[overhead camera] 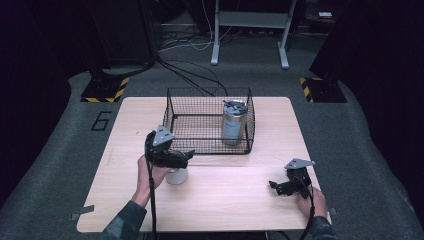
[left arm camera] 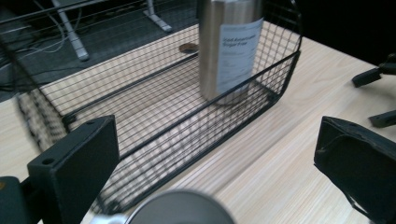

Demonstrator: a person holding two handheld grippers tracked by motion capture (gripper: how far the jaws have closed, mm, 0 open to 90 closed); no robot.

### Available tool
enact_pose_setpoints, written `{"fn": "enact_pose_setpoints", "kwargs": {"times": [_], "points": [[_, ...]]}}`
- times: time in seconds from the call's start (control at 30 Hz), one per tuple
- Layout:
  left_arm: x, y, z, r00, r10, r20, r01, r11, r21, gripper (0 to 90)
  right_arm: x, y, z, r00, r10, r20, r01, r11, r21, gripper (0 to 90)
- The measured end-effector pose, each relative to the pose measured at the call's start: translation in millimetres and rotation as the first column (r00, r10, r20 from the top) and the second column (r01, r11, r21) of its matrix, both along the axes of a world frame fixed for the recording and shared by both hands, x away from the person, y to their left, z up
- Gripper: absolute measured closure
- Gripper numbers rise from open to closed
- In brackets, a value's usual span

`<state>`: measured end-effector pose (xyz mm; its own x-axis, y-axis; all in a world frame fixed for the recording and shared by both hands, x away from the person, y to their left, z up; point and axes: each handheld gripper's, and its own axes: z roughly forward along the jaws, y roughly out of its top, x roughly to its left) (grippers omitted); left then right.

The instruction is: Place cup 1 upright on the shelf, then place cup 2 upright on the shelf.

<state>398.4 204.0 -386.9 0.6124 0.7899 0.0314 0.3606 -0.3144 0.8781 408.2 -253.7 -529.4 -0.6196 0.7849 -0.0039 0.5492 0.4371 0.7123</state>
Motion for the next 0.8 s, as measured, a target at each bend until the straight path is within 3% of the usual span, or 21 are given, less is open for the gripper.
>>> {"fn": "enact_pose_setpoints", "kwargs": {"times": [0.33,0.53,0.63,0.8], "points": [[-13.5,26.7,-20.4,0.9984,0.048,-0.031,-0.049,0.9988,-0.011,0.1,0.5,-0.3,-0.2,1.0000,0.004,0.004,-0.004,1.0000,0.000,0.0],[-13.0,25.3,-37.5,0.9976,0.040,-0.057,-0.039,0.9992,0.008,0.0,0.5,-0.3,-0.1,1.0000,0.004,0.004,-0.004,1.0000,0.000,0.0],[-11.6,22.8,-45.5,0.9975,0.040,-0.058,-0.039,0.9989,0.028,0.0,0.5,-0.4,-0.1,1.0000,0.005,0.004,-0.005,1.0000,0.000,0.0],[-7.6,22.2,-53.7,0.9986,0.029,-0.043,-0.028,0.9995,0.016,0.0,0.5,-0.4,-0.1,1.0000,0.005,0.004,-0.005,1.0000,0.000,0.0]]}}
